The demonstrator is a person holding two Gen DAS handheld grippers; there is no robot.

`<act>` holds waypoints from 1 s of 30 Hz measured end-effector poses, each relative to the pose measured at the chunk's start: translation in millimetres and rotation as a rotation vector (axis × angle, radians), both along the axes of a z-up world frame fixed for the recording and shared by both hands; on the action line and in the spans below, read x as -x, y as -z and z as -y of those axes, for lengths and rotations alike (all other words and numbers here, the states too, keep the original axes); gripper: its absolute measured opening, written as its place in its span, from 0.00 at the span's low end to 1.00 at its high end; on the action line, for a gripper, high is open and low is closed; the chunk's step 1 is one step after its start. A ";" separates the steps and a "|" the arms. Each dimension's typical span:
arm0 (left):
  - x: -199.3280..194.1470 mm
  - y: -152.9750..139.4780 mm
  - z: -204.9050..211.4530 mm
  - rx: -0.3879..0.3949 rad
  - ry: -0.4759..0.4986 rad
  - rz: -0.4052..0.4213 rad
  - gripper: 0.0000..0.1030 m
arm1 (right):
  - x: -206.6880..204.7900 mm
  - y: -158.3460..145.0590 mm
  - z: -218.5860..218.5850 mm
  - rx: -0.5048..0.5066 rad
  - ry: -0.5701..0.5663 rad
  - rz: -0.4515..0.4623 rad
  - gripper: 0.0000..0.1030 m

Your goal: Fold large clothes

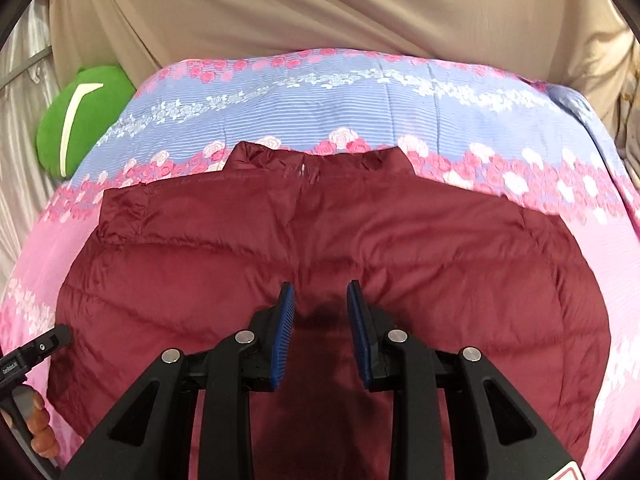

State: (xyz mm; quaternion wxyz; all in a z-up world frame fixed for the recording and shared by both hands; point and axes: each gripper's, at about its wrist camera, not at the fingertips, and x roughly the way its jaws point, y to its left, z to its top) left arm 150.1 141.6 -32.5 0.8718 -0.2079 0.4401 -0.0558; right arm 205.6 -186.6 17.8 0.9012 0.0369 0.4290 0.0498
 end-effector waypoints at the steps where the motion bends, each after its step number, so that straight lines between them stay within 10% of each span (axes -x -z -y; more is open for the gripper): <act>1: -2.1 0.9 -0.7 0.002 0.000 -0.003 0.91 | -6.1 5.3 -1.8 0.005 -0.003 -0.018 0.25; 10: -22.6 1.4 14.9 0.031 0.076 -0.009 0.92 | -19.2 41.0 -11.9 0.047 -0.036 -0.046 0.25; 17: -24.9 -12.4 39.4 -0.009 0.136 0.032 0.22 | -19.8 37.2 -11.5 0.058 -0.041 -0.036 0.23; 23: -5.2 -39.2 37.8 0.012 0.144 0.099 0.09 | -9.3 -12.8 29.6 -0.067 0.002 0.037 0.20; 30: 13.8 -67.0 49.4 0.008 0.163 0.176 0.08 | -68.5 33.4 13.8 -0.244 -0.131 -0.161 0.05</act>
